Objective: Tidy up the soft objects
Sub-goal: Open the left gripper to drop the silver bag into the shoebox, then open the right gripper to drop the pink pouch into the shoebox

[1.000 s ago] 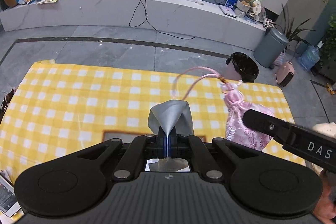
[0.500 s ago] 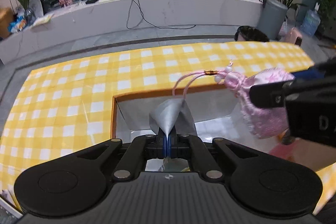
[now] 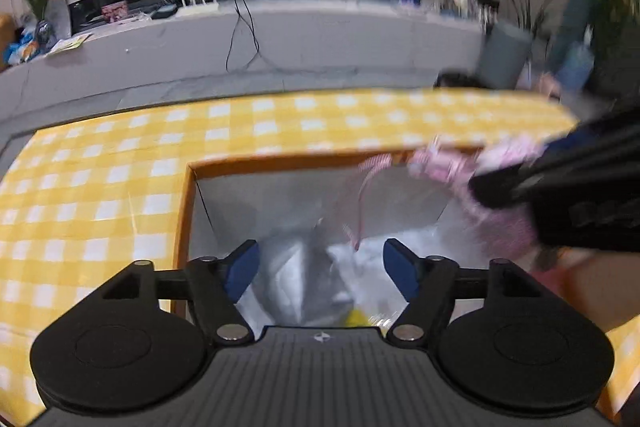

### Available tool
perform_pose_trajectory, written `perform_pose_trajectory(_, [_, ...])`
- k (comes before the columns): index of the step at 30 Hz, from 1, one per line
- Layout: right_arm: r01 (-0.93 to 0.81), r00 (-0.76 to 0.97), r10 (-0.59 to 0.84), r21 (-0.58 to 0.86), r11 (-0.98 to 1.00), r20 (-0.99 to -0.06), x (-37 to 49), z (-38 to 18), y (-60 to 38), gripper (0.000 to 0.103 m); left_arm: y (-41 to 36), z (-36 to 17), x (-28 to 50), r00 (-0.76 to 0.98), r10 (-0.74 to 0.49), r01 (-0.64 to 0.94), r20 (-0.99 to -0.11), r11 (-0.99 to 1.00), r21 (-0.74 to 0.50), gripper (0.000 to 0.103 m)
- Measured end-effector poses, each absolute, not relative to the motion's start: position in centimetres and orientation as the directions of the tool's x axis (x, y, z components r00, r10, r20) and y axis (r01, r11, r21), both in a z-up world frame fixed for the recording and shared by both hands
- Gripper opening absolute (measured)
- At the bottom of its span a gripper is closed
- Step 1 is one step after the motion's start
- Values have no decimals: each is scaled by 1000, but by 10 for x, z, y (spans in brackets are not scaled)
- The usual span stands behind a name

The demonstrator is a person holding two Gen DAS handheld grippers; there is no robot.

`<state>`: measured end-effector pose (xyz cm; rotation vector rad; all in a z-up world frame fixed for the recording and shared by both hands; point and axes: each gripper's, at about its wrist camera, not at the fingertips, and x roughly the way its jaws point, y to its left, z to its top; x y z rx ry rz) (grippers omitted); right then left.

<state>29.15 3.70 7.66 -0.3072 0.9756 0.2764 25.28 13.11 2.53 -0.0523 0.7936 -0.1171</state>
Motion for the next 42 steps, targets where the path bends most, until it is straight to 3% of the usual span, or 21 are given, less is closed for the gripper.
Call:
perform_pose_trajectory(2, [-358, 529, 90, -126, 925, -844, 295, 74, 37, 25, 136, 33, 246, 731, -113, 53, -673, 993, -110, 96])
perform_pose_trajectory(6, [-352, 524, 91, -118, 928, -847, 299, 71, 40, 25, 145, 40, 241, 726, -59, -17, -685, 995, -103, 98])
perform_pose_trajectory(12, [-340, 512, 75, -122, 932, -855, 306, 68, 46, 25, 160, 39, 232, 724, -123, -15, -679, 981, -194, 98])
perform_pose_trajectory(17, [-333, 459, 57, -112, 936, -886, 316, 55, 52, 25, 155, 35, 234, 732, -137, 50, -667, 988, -149, 98])
perform_pose_trajectory(23, [-289, 408, 22, -106, 951, -913, 334, 38, 58, 26, 161, 35, 236, 734, -187, 34, -653, 970, -240, 98])
perform_pose_trajectory(29, [-284, 371, -22, -136, 949, -929, 349, 26, 65, 27, 151, 32, 233, 735, -152, 84, -660, 987, -133, 96])
perform_pose_trajectory(32, [-276, 363, -45, -153, 949, -931, 352, 20, 67, 29, 150, 29, 233, 731, -151, 80, -665, 987, -136, 96])
perform_pose_trajectory(37, [-312, 364, -37, -160, 936, -930, 357, 8, 74, 42, 150, 29, 231, 726, -164, 100, -668, 986, -134, 96])
perform_pose_trajectory(42, [-301, 362, -9, -126, 945, -932, 359, 8, 73, 84, 152, 29, 232, 723, -177, 106, -667, 984, -146, 96])
